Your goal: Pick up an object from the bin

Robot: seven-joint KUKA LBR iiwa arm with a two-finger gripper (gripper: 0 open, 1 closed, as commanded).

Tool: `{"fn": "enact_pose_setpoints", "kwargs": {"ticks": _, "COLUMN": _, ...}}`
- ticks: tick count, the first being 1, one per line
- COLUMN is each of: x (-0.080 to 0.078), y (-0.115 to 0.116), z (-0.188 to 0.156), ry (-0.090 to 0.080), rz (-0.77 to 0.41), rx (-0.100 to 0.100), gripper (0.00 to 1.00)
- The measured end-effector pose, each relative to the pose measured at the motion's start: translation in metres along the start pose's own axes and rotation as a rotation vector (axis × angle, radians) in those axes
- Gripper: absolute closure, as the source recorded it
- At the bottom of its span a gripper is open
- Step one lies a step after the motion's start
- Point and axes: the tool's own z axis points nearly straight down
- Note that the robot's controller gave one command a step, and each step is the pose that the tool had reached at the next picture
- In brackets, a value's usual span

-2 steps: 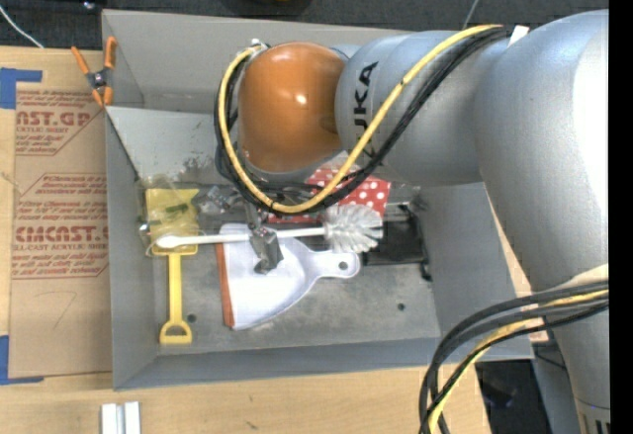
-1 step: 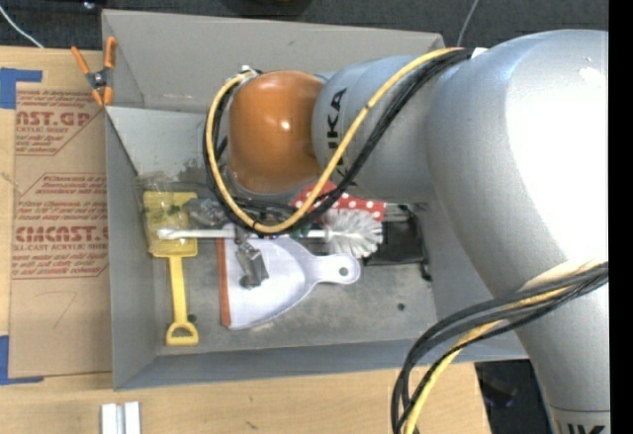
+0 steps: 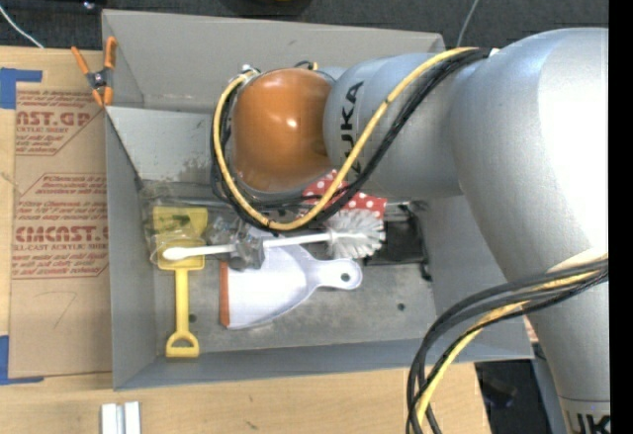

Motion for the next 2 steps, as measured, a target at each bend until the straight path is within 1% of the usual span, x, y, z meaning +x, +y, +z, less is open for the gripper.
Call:
{"fn": "enact_pose_setpoints", "kwargs": {"ticks": 1, "x": 0.0, "y": 0.0, "z": 0.0, "ry": -0.001, "rz": 0.0, "rx": -0.001, "gripper": 1.0}}
{"fn": "enact_pose_setpoints", "kwargs": {"ticks": 2, "x": -0.003, "y": 0.001, "z": -0.105, "ry": -0.005, "rz": 0.002, "rx": 0.002, "gripper": 1.0}}
